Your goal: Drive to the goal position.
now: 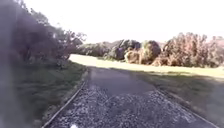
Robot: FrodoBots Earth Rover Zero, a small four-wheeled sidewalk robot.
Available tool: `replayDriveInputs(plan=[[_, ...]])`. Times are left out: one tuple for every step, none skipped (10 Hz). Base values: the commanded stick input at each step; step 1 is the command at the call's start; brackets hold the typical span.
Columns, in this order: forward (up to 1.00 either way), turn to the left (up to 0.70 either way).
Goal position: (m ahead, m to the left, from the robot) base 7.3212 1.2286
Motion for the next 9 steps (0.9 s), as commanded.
replayDriveInputs(plan=[[0.85, 0.0], [0.85, 0.0], [0.85, 0.0], [0.85, 0.0], [0.85, 0.0], [0.85, 0.0], [0.85, 0.0], [0.85, 0.0], [0.85, 0.0]])
